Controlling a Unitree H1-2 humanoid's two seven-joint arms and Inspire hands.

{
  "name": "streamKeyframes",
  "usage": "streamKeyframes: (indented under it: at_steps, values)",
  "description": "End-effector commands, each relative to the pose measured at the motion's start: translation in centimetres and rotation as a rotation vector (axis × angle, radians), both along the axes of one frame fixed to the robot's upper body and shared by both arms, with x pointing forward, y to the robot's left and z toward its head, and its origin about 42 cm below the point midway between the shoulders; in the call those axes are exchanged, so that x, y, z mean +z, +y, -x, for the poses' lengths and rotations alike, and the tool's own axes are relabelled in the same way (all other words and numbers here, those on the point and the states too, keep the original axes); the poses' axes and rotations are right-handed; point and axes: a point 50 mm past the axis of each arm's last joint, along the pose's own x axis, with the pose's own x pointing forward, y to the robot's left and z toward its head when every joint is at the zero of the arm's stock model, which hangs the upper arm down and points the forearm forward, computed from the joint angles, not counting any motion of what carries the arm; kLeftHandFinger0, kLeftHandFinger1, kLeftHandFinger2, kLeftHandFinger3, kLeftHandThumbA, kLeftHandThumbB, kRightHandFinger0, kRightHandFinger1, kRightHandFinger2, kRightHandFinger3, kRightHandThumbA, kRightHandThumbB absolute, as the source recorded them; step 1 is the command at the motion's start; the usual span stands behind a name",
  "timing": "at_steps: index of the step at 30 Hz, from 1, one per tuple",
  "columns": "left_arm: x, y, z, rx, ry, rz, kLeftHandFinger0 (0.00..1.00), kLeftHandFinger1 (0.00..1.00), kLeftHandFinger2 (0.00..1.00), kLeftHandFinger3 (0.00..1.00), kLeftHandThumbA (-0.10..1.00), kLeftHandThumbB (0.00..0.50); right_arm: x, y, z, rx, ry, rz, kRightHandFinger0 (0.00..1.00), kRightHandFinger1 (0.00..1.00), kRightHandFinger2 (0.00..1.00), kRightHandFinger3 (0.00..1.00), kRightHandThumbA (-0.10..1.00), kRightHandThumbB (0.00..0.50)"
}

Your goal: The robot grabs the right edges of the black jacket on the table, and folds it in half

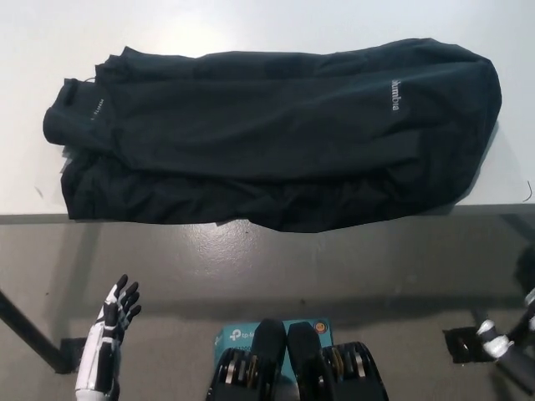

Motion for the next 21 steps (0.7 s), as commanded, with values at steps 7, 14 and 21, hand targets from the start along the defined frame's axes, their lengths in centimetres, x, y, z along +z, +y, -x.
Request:
streamKeyframes:
  at_steps: [7,14,21]
  values:
    - [1.1,0.6,0.0,0.014,-0.078,-0.021,1.00,1.00,1.00,1.00,1.00,0.469,14.0,-4.5,-8.8,0.193,-0.046,-0.258,1.00,1.00,1.00,1.00,1.00,0.248]
    - [1.1,0.6,0.0,0.018,-0.083,-0.031,1.00,1.00,1.00,1.00,1.00,0.463,16.0,-6.9,-15.7,0.253,0.028,-0.352,1.00,1.00,1.00,1.00,1.00,0.250]
    - [1.1,0.7,-0.1,0.025,-0.082,-0.034,1.00,1.00,1.00,1.00,1.00,0.468,14.7,-8.0,-20.4,0.216,0.122,-0.418,1.00,1.00,1.00,1.00,1.00,0.250]
